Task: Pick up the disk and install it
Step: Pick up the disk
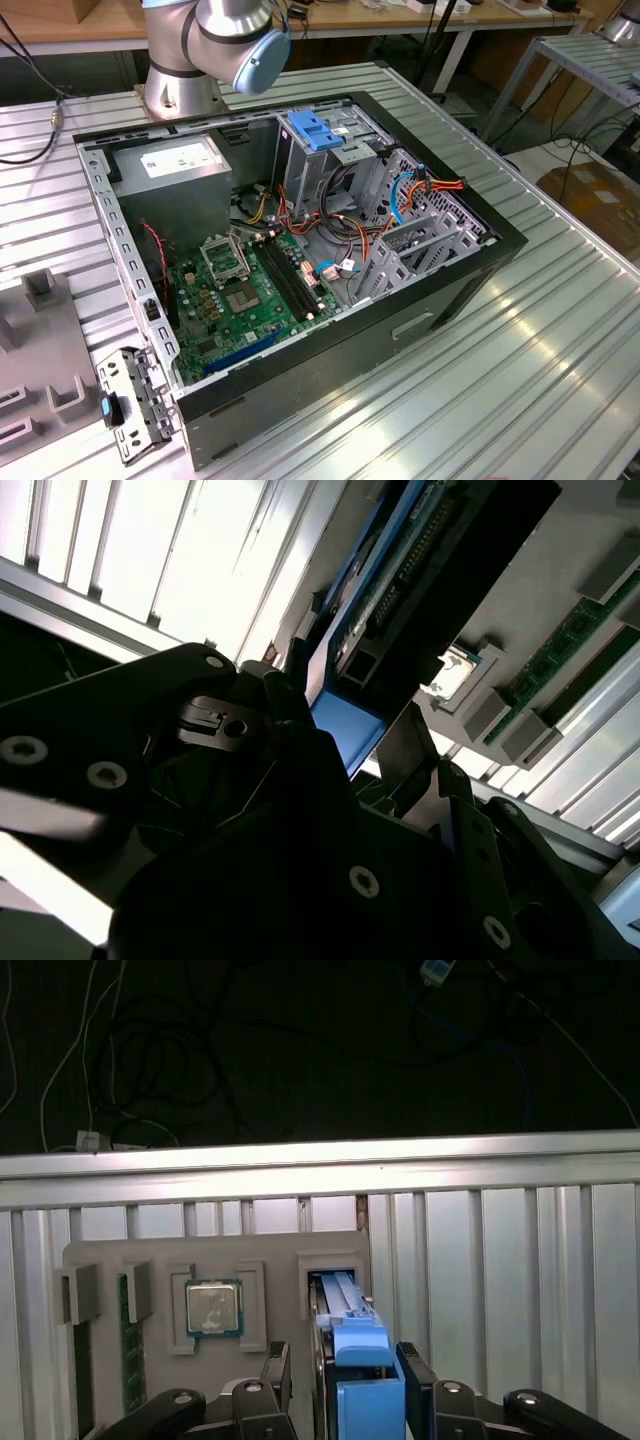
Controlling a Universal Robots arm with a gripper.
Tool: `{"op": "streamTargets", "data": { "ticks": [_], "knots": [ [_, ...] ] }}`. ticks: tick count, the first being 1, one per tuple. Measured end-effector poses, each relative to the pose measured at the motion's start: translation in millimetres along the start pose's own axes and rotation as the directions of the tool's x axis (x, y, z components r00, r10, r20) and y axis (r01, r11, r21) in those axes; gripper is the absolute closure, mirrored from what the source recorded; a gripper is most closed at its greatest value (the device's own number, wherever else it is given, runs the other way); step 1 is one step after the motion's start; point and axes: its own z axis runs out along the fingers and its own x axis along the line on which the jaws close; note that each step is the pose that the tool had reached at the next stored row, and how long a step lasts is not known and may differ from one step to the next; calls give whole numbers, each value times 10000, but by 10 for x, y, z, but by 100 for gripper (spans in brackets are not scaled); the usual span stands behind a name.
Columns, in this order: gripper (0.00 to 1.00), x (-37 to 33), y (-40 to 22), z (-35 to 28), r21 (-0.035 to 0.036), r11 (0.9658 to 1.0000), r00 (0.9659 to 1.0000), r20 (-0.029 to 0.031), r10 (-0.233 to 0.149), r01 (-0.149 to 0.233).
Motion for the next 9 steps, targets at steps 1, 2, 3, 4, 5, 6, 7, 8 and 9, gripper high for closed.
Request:
{"op": "streamTargets", "data": {
  "ticks": [1,2,3,4,5,6,7,8,9],
  "knots": [
    [46,-9,0,1,1,10000,10000,0,0,0],
    [46,-10,1,2,0,10000,10000,1,-2,2],
    [46,-11,0,3,-2,10000,10000,-1,-2,2],
    [46,-12,0,5,0,10000,10000,0,-1,1],
    [46,-18,1,8,1,10000,10000,1,0,0],
    [46,-22,1,9,0,10000,10000,0,0,0],
    [46,-24,1,11,1,10000,10000,1,-1,1],
    [46,-25,1,11,0,10000,10000,0,-2,2],
    [46,-25,1,12,0,10000,10000,0,-2,2]
  ]
}}
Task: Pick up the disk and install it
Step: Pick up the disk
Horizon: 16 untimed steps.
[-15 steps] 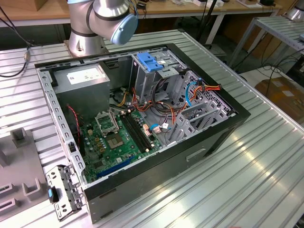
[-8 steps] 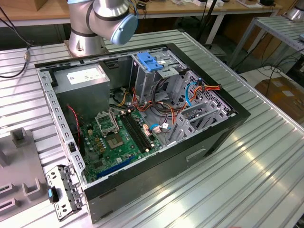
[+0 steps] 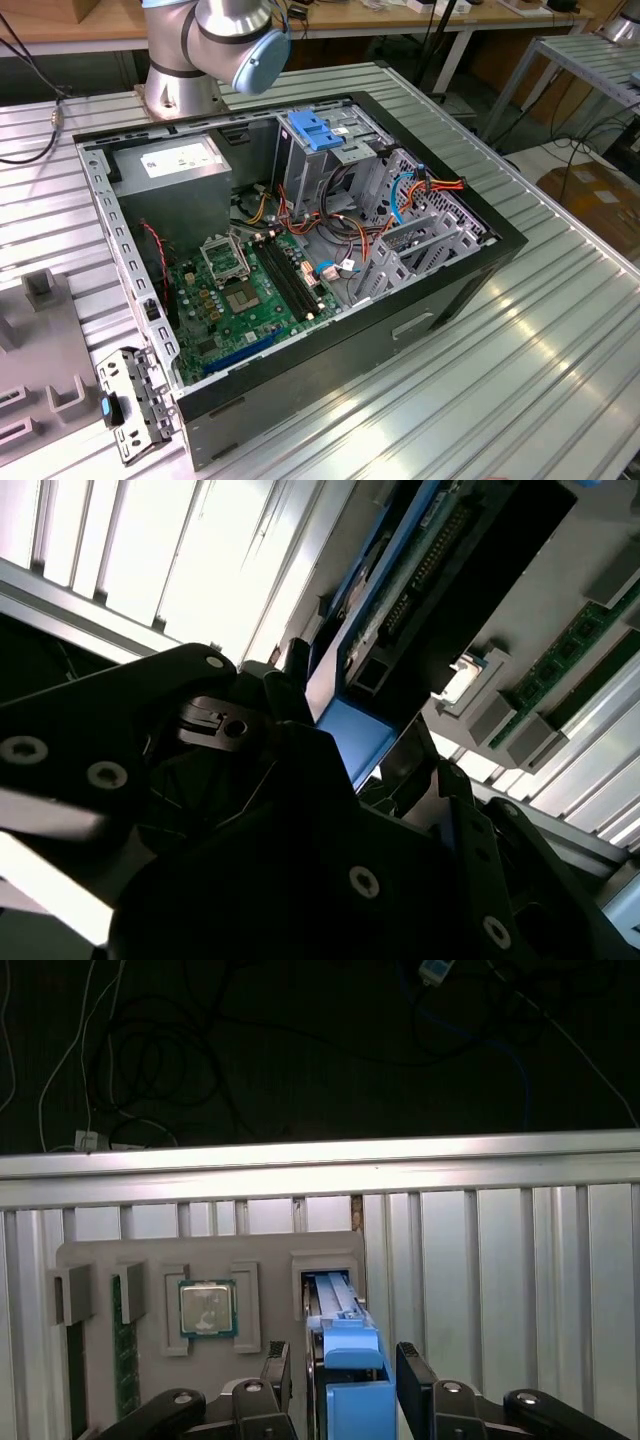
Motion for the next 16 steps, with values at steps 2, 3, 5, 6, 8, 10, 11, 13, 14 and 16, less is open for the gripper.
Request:
{"op": "streamTargets", "data": {
  "ticks": [2,3,5,6,8,10,11,13,14,16],
  "knots": [
    [46,-1,0,1,-1,10000,10000,0,1,-1],
    [47,-1,0,1,-1,10000,10000,0,1,-1],
    [54,-1,0,2,0,10000,10000,0,1,-1],
    [54,-1,0,2,0,10000,10000,0,2,-2],
    [54,-1,0,2,0,10000,10000,0,1,-1],
    [62,-1,0,3,0,10000,10000,0,2,-2],
    [62,-1,0,3,0,10000,10000,0,2,-2],
    [63,-1,0,3,0,10000,10000,0,1,-1],
    [63,-1,0,3,0,10000,10000,0,1,-1],
    [63,-1,0,3,0,10000,10000,0,1,-1]
  ]
}}
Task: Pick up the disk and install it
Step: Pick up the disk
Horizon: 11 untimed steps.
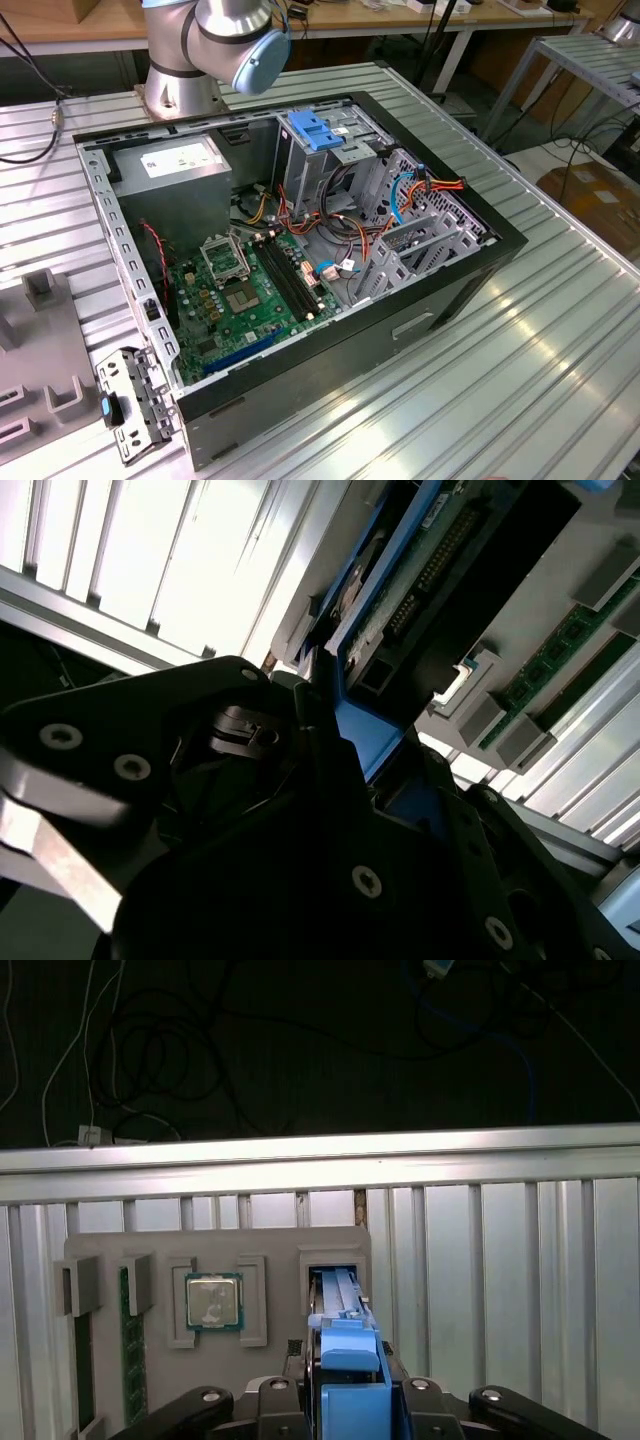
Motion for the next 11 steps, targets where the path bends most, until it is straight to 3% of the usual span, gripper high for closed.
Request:
{"op": "streamTargets", "data": {
  "ticks": [7,11],
  "knots": [
    [63,0,0,-3,3,10000,10000,2,0,0],
    [63,0,-1,-44,1,10000,10000,0,0,0]
  ]
}}
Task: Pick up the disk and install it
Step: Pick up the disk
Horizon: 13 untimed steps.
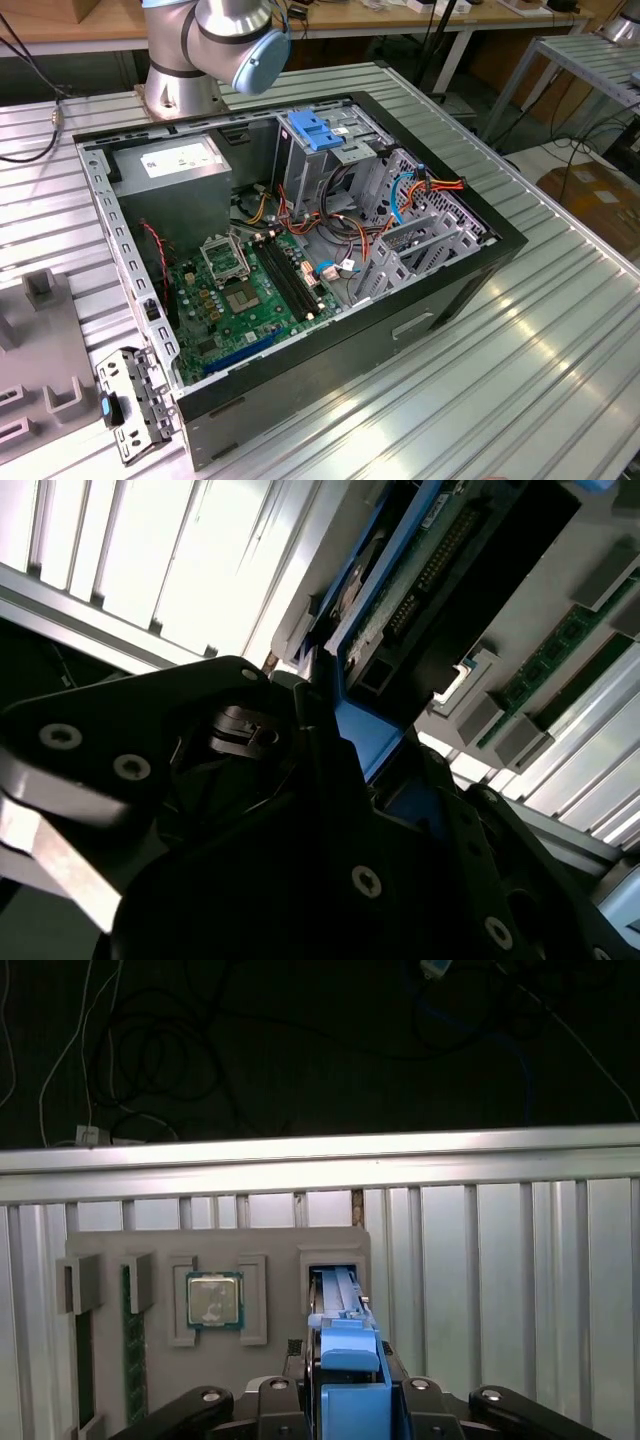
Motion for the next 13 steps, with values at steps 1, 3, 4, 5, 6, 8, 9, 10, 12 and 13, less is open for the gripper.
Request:
{"op": "streamTargets", "data": {
  "ticks": [1,3,4,5,6,8,9,10,12,13],
  "knots": [
    [63,0,0,-13,0,10000,10000,0,0,0],
    [63,0,-1,-45,0,10000,10000,0,0,0],
    [63,0,-1,-72,-1,10000,10000,0,0,0],
    [63,0,-2,-89,-1,10000,10000,0,0,0],
    [63,-1,-2,-110,0,10000,10000,0,0,0],
    [63,-1,-4,-195,-1,10000,10000,0,0,0],
    [63,-1,-5,-225,0,10000,10000,1,0,0],
    [63,-1,-5,-260,0,10000,10000,0,0,0],
    [63,-1,-7,-325,0,10000,10000,0,0,0],
    [63,-2,-7,-359,1,10000,10000,0,0,0]
  ]
}}
